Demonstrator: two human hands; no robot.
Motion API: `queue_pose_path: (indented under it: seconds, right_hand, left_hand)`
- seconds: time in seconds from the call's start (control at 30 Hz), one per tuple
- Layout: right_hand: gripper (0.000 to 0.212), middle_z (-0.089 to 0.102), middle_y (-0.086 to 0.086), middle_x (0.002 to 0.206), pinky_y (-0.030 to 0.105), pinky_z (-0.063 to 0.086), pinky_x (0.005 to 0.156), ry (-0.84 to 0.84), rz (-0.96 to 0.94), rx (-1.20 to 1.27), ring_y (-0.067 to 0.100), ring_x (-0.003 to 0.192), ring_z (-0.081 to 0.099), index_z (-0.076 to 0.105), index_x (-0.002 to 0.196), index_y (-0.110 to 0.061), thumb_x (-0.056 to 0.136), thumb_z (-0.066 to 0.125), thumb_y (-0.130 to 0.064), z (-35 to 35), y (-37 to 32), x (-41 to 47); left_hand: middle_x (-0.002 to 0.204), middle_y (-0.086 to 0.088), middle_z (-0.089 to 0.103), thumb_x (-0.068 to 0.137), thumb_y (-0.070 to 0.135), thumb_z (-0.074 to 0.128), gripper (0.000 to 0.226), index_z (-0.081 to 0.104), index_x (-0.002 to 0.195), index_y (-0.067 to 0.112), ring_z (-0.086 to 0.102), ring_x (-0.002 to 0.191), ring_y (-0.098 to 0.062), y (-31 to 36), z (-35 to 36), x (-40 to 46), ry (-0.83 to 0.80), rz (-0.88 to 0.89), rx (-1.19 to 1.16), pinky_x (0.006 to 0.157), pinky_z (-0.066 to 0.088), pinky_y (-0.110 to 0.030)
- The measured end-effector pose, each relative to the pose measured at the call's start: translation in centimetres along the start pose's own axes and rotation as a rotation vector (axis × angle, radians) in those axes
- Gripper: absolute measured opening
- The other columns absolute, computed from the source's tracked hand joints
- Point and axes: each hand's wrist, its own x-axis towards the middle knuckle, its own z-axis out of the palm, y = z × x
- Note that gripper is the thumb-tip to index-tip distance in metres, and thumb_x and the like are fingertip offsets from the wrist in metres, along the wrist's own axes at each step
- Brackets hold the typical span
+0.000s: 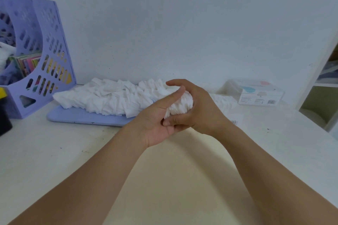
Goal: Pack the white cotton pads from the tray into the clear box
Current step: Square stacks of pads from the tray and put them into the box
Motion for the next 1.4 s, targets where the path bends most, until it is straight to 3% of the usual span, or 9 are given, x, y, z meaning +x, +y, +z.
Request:
queue_pose_path:
  seconds: [0.23, 0.37, 0.63, 0.77, 0.83, 0.9, 1.0, 1.2, 1.4]
  right_hand:
    - [0.103, 0.054, -0.014, 0.130, 0.029, 0.044, 0.109, -0.172, -0.009, -0.063, 0.004, 0.127, 0.054, 0.037, 0.148, -0.039, 0.063, 0.094, -0.033, -0.1, 0.1, -0.2]
    - [0.098, 0.050, -0.010, 0.140, 0.005, 0.035, 0.102, -0.080, -0.060, -0.076, -0.004, 0.134, 0.044, 0.037, 0.151, -0.031, 0.071, 0.093, -0.021, -0.4, -0.3, -0.2]
    - [0.101, 0.052, -0.005, 0.139, 0.022, 0.050, 0.100, -0.136, -0.007, 0.008, -0.001, 0.125, 0.055, 0.021, 0.156, -0.041, 0.081, 0.081, -0.008, 0.4, -0.8, -0.2]
    - [0.097, 0.057, -0.008, 0.134, 0.034, 0.048, 0.107, -0.124, -0.031, -0.104, 0.001, 0.119, 0.059, 0.026, 0.156, -0.039, 0.080, 0.082, -0.015, 0.3, -0.8, -0.4]
    - [0.094, 0.056, -0.012, 0.132, 0.041, 0.047, 0.109, -0.120, -0.077, -0.243, 0.001, 0.117, 0.058, 0.033, 0.153, -0.039, 0.075, 0.085, -0.029, -0.2, -0.6, -0.3]
    - [0.090, 0.051, -0.016, 0.132, 0.038, 0.052, 0.098, -0.097, -0.112, -0.355, 0.004, 0.117, 0.055, 0.041, 0.149, -0.041, 0.070, 0.085, -0.039, -0.5, -0.6, -0.2]
    - [0.084, 0.048, -0.014, 0.128, 0.032, 0.052, 0.091, -0.076, -0.122, -0.411, 0.008, 0.113, 0.053, 0.047, 0.145, -0.042, 0.067, 0.081, -0.045, -0.1, -0.8, -0.1]
    - [0.051, 0.058, -0.007, 0.114, 0.021, 0.050, 0.086, 0.025, -0.060, -0.239, 0.005, 0.103, 0.059, 0.061, 0.133, -0.029, 0.084, 0.073, -0.026, 0.1, -0.9, -0.1]
    - [0.043, 0.065, -0.006, 0.119, 0.042, 0.056, 0.092, 0.083, 0.158, 0.018, 0.017, 0.110, 0.065, 0.062, 0.122, -0.037, 0.079, 0.061, -0.036, -0.8, -0.6, 0.6]
  left_hand:
    - [0.117, -0.001, 0.072, 0.073, 0.023, 0.078, 0.056, 0.065, 0.127, 0.018, 0.071, 0.108, -0.015, -0.1, 0.3, -0.1, 0.015, 0.007, 0.034, 0.072, 0.059, -0.025]
    - [0.113, -0.003, 0.075, 0.086, 0.018, 0.072, 0.042, 0.065, 0.127, 0.014, 0.074, 0.101, -0.017, 0.1, 0.4, -0.1, 0.018, 0.025, 0.008, 0.075, 0.061, -0.028]
    - [0.099, -0.002, 0.075, 0.094, 0.016, 0.058, 0.017, 0.067, 0.109, 0.019, 0.075, 0.091, -0.018, -0.2, 0.4, 0.2, -0.023, 0.018, -0.098, 0.075, 0.060, -0.033]
    - [0.097, -0.003, 0.075, 0.094, 0.011, 0.055, 0.020, 0.075, 0.098, 0.016, 0.074, 0.089, -0.015, -0.3, 0.0, 0.5, 0.004, 0.028, 0.011, 0.078, 0.058, -0.030]
    - [0.110, -0.007, 0.075, 0.091, 0.012, 0.061, 0.028, 0.069, 0.118, 0.011, 0.073, 0.101, -0.016, -0.5, -0.1, 0.9, 0.091, 0.094, 0.172, 0.086, 0.057, -0.032]
    - [0.116, -0.007, 0.074, 0.082, 0.017, 0.069, 0.052, 0.058, 0.133, 0.015, 0.072, 0.107, -0.018, -1.0, 0.0, 1.2, 0.189, 0.184, 0.319, 0.090, 0.057, -0.036]
    - [0.116, -0.007, 0.074, 0.091, 0.015, 0.066, 0.042, 0.055, 0.131, 0.019, 0.072, 0.105, -0.015, -1.1, 0.0, 1.3, 0.239, 0.259, 0.374, 0.089, 0.057, -0.038]
    - [0.099, -0.004, 0.072, 0.094, 0.022, 0.057, 0.021, 0.063, 0.114, 0.016, 0.072, 0.093, -0.015, -0.5, 0.0, 1.1, 0.098, 0.178, 0.211, 0.073, 0.058, -0.033]
    - [0.138, -0.019, 0.061, 0.099, 0.017, 0.043, 0.041, 0.057, 0.136, 0.007, 0.064, 0.119, -0.030, -0.5, -0.4, 1.5, 0.039, 0.132, -0.038, 0.094, 0.055, -0.044]
